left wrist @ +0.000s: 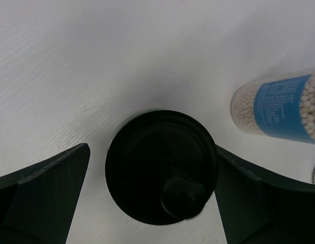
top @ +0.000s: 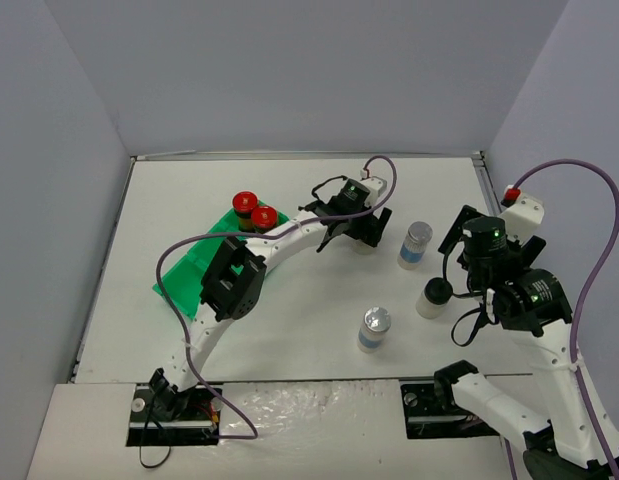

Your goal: Organize the condiment bottles

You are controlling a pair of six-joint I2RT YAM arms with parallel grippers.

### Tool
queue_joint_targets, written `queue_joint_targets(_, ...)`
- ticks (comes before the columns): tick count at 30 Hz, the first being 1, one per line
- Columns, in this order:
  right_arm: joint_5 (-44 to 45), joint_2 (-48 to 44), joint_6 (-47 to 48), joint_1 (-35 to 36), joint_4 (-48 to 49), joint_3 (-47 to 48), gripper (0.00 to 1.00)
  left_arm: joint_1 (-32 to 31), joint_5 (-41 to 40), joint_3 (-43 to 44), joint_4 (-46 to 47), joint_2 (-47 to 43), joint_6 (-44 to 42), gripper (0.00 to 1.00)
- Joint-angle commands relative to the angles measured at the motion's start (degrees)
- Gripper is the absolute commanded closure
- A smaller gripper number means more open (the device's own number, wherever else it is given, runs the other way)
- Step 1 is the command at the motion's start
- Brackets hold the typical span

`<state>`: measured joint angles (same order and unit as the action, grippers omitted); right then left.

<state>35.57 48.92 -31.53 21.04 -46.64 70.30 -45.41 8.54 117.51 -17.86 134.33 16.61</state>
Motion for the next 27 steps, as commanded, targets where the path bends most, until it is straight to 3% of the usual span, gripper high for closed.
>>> queue_joint_targets(1, 1.52, -0.26, -0.49, -0.27, 0.06, 1.77, 0.00, 0.03, 0.12, 2.79, 4.88, -3.02, 1.06, 0.04)
queue_joint_targets(5, 1.29, -0.49, -0.76, -0.21, 0.06, 1.09, 0.00, -0.12, -0.63, -0.01, 6.74, -4.49, 0.73, 0.09)
queue_joint_targets(27, 0.67, -1.20, -1.22, -0.29, 0.06, 0.13, 0.00, -1.73, -3.56, 1.37, 3.22, -8.38, -2.40, 0.09)
